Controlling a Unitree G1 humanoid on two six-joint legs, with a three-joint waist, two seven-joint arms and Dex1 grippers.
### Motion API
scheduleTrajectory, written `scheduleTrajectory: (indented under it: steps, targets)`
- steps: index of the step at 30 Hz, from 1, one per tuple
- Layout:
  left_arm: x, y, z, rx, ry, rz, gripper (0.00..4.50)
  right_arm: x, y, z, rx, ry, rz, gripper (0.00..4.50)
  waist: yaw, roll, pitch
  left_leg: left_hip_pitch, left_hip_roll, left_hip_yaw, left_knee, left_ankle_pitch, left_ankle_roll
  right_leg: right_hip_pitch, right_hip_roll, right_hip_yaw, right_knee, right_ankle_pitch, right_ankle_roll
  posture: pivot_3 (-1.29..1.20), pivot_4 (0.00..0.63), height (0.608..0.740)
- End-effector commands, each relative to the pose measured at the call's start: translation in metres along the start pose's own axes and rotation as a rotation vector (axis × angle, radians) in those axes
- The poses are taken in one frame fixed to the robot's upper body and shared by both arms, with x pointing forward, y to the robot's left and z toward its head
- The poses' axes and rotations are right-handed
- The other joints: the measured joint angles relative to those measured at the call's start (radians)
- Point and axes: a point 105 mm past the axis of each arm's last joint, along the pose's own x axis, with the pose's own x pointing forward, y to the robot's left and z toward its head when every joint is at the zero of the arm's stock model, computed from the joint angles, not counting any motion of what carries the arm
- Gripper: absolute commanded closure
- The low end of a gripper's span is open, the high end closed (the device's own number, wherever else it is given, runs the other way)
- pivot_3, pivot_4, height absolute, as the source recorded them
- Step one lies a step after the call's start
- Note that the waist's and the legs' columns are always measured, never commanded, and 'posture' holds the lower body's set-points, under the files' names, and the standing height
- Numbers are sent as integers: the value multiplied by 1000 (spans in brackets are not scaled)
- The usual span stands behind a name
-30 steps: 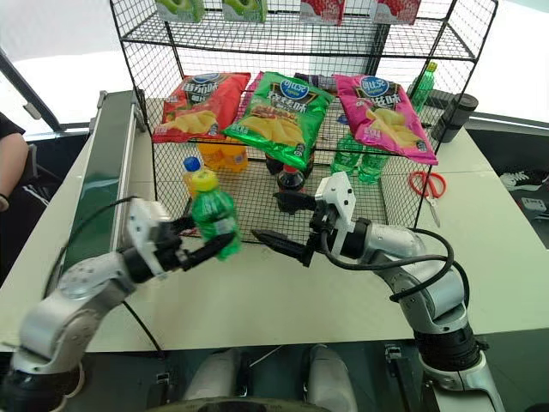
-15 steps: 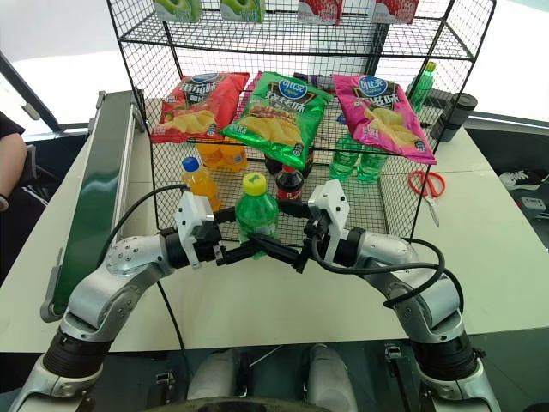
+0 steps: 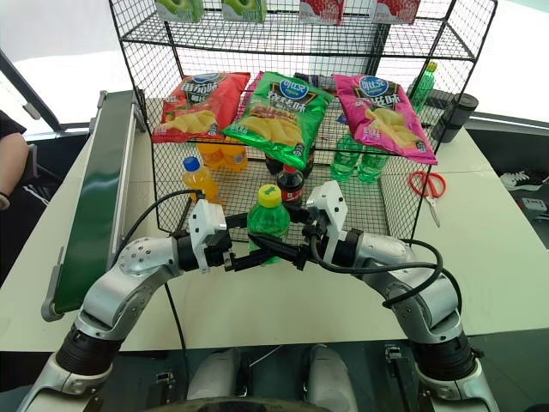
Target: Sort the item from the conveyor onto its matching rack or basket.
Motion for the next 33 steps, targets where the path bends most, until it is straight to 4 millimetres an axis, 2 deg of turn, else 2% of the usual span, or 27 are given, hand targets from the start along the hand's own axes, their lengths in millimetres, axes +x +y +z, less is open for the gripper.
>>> scheduleTrajectory:
  steps: [1, 4, 5, 10, 13, 17, 22, 25, 33]
  targets:
    - [1, 1, 19, 45, -76, 5, 1609, 2, 10, 4, -27, -20, 37, 1463, 0, 0, 0, 0, 0, 0, 0, 0, 0, 0, 0, 0, 0, 0, 0, 0, 150, 736]
    - [-1, 3, 17, 36, -65, 22, 140, 1, 3, 6, -43, -37, -5, 1463, 0, 0, 0, 0, 0, 0, 0, 0, 0, 0, 0, 0, 0, 0, 0, 0, 150, 736]
    - [-3, 4, 14, 43, -55, 36, 26, 0, -2, 7, -56, -43, -33, 1463, 0, 0, 0, 0, 0, 0, 0, 0, 0, 0, 0, 0, 0, 0, 0, 0, 150, 736]
    - [-26, 8, -6, 9, 9, 131, 26, -14, -35, 7, -129, -49, -241, 1463, -2, 0, 0, 0, 0, 0, 0, 0, 0, 0, 0, 0, 0, 0, 0, 0, 150, 736]
    - [-48, 10, -25, -23, 64, 232, 26, -34, -74, -4, -184, -13, -485, 1463, 0, 0, 0, 0, 0, 0, 0, 0, 0, 0, 0, 0, 0, 0, 0, 0, 150, 736]
    - [-63, 16, -29, -56, 45, 345, 26, -52, -109, -17, -207, -4, -713, 1463, 2, 0, 0, 0, 0, 1, 0, 0, 0, -1, -1, 0, 0, 0, 0, 0, 150, 736]
    - [-62, 21, -15, -18, -9, 386, 26, -67, -147, -27, -193, -41, -936, 1463, -4, 2, 1, 0, 0, 2, 0, 0, 0, -1, -1, 0, 1, 0, 0, 0, 150, 736]
    - [-57, 19, -8, -1, -20, 366, 26, -74, -162, -29, -163, -77, -1016, 1463, -5, 3, 1, 0, 0, 2, 0, 0, 0, -1, -1, 0, 2, 0, 0, 0, 150, 736]
    - [-47, 9, -1, 9, -11, 306, 26, -77, -177, -35, -122, -123, -1084, 1463, -7, 4, 1, 1, 0, 2, 0, 1, -1, -1, -1, 1, 2, 0, 0, 0, 150, 736]
